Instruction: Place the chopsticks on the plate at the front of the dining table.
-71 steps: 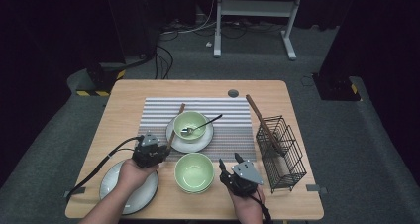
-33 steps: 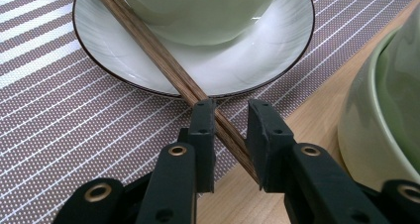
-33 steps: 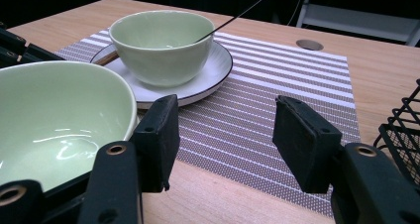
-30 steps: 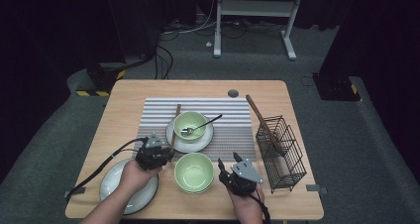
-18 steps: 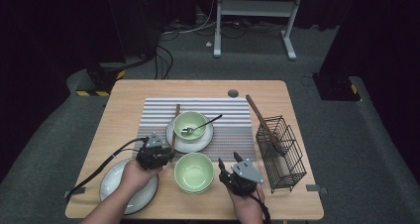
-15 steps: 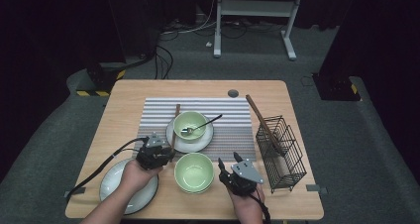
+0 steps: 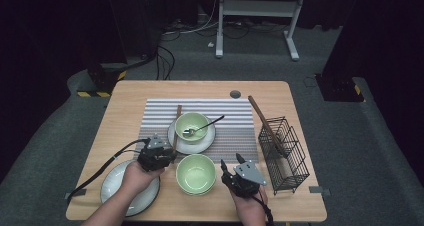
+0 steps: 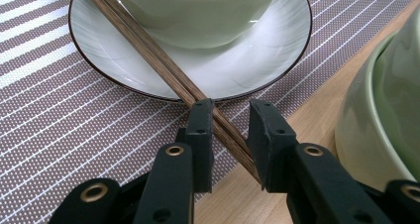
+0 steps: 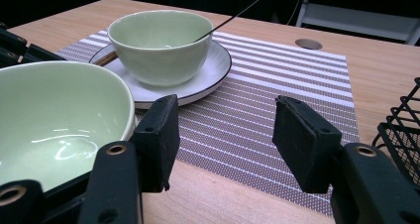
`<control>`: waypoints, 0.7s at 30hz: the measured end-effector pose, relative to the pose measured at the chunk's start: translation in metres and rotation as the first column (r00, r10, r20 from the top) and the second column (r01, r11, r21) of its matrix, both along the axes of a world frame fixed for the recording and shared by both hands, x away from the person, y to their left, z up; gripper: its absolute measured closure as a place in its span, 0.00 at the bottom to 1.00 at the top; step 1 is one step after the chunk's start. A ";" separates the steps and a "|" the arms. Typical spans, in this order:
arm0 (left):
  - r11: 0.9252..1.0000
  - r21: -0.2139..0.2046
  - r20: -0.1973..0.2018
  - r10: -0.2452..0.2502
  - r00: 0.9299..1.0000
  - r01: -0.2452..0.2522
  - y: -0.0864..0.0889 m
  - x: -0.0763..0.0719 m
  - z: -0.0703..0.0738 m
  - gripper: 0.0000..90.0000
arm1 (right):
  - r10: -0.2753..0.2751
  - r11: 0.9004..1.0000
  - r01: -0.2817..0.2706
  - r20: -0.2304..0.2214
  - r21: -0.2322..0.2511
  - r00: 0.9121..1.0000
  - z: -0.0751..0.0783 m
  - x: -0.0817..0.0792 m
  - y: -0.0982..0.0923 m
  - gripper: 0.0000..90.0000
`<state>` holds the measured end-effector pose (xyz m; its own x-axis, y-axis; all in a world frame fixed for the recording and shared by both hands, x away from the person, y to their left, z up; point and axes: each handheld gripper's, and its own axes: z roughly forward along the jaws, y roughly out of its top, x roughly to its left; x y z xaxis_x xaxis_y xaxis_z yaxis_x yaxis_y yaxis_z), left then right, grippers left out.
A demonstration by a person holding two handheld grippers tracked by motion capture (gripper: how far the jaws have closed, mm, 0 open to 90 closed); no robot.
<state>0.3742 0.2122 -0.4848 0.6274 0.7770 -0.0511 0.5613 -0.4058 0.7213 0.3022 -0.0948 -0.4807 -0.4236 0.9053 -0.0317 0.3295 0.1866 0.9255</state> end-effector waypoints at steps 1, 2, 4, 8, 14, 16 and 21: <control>1.000 0.000 0.000 0.000 1.000 0.000 0.000 0.000 0.000 0.79 | 0.000 1.000 0.000 0.000 0.000 1.000 0.000 0.000 0.000 0.48; 1.000 0.000 0.000 0.000 1.000 0.000 0.000 0.000 0.000 0.79 | 0.001 1.000 -0.001 0.002 0.000 1.000 0.000 0.000 0.000 0.48; 1.000 -0.001 -0.001 -0.003 1.000 0.003 0.000 0.000 0.000 0.79 | 0.002 1.000 -0.002 0.002 0.000 1.000 0.000 0.000 0.000 0.48; 1.000 -0.001 0.001 0.000 1.000 0.000 0.000 0.000 0.001 0.79 | 0.001 1.000 -0.001 0.002 0.002 1.000 0.000 0.000 0.000 0.48; 1.000 -0.004 0.007 0.010 1.000 -0.010 0.002 0.001 0.003 0.77 | 0.001 1.000 -0.001 0.003 0.001 1.000 0.000 0.000 0.001 0.48; 1.000 -0.011 0.009 0.017 1.000 -0.017 0.002 0.002 0.004 0.76 | 0.002 1.000 -0.002 0.003 0.001 1.000 0.000 0.000 0.000 0.48; 0.999 -0.005 0.012 0.035 0.999 -0.035 0.003 0.007 0.003 0.73 | 0.002 1.000 -0.002 0.003 0.001 1.000 0.000 0.000 0.000 0.48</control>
<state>0.3816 0.2157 -0.4821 0.6001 0.7985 -0.0471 0.5663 -0.3826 0.7301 0.3019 -0.0949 -0.4805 -0.4249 0.9047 -0.0321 0.3265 0.1862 0.9267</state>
